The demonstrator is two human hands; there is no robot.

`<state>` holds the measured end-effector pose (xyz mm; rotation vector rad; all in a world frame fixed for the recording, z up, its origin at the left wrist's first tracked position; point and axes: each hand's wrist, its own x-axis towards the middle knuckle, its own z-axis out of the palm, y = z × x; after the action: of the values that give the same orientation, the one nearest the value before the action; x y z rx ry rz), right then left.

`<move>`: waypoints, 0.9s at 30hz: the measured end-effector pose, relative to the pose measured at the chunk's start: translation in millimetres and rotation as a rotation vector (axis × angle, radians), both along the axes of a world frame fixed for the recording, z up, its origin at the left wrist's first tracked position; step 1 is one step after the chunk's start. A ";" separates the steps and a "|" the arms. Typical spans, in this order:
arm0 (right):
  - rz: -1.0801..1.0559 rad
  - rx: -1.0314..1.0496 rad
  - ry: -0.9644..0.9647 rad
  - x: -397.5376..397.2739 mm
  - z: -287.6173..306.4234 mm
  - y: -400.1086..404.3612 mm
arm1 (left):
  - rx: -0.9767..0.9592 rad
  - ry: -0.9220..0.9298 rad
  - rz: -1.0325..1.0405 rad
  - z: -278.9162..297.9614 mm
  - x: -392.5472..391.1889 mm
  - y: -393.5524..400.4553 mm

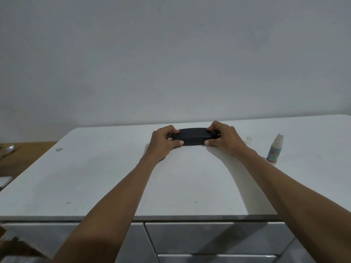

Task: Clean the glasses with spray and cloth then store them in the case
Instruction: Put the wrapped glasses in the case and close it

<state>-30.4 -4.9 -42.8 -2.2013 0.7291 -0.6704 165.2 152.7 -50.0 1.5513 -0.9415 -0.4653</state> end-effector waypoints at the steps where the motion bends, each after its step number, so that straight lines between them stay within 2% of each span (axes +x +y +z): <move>1: -0.003 0.005 -0.005 5.0 1.2 -4.8 | -0.013 0.024 -0.004 2.0 4.9 -6.2; 10: -0.038 -0.027 0.003 59.2 8.3 -52.1 | 0.002 -0.036 -0.009 7.6 54.1 -58.9; 15: -0.051 -0.058 0.045 66.2 0.9 -62.7 | 0.064 -0.276 0.035 -0.5 62.8 -69.9; 20: -0.114 -0.088 0.031 65.8 -5.9 -57.0 | 0.094 -0.374 0.058 -9.0 63.9 -71.8; 25: -0.210 -0.231 0.172 67.8 5.0 -33.6 | 0.295 -0.519 0.068 6.1 47.8 -67.2; 27: -0.235 -0.243 0.207 62.6 13.0 -23.0 | 0.318 -0.600 0.047 19.6 35.2 -64.9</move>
<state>32.2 -27.9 -29.7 -2.4557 1.0741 -0.6824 200.3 87.8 -30.4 2.0546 -1.3261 -0.1084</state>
